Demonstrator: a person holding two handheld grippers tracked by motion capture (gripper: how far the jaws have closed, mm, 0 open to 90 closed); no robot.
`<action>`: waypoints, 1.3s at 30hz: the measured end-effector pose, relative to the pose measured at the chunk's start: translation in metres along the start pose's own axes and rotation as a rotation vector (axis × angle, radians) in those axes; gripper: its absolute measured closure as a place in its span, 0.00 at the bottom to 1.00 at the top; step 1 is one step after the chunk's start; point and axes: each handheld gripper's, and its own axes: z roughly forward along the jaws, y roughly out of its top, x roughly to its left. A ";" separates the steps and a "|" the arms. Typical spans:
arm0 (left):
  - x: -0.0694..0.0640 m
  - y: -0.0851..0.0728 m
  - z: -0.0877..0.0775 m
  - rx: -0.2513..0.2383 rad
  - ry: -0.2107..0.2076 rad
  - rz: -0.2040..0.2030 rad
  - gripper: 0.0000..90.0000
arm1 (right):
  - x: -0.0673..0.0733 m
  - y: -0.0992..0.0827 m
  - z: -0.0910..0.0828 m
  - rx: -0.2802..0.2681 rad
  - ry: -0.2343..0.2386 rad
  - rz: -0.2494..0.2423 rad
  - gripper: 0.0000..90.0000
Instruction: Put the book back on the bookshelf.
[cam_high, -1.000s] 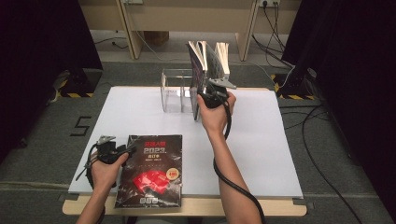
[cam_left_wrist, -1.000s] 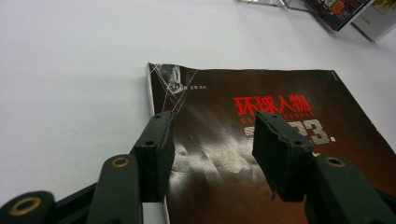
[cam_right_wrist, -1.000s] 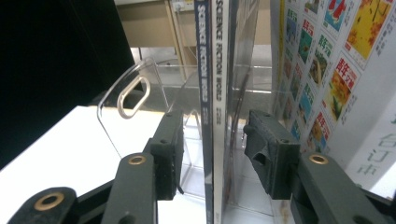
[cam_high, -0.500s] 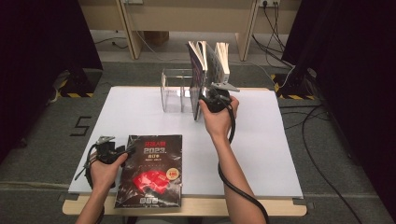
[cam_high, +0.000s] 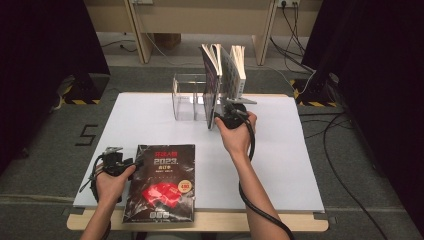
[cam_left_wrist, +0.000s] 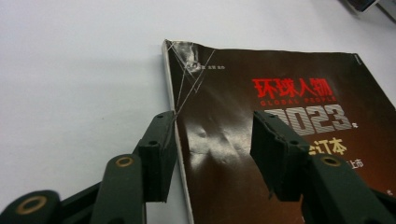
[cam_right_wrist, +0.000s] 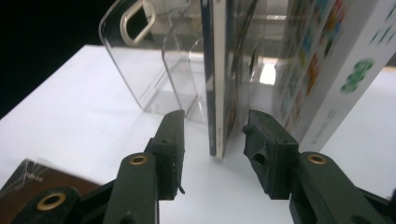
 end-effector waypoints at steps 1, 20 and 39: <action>0.002 0.000 -0.001 0.005 0.001 0.000 0.61 | 0.000 -0.003 0.001 0.017 -0.004 -0.003 0.65; 0.016 0.001 -0.005 0.031 0.055 -0.037 0.95 | -0.005 -0.023 0.007 0.105 0.009 -0.002 0.65; 0.014 -0.001 0.004 0.082 0.059 0.002 0.99 | -0.012 -0.042 0.015 0.184 0.016 0.024 0.65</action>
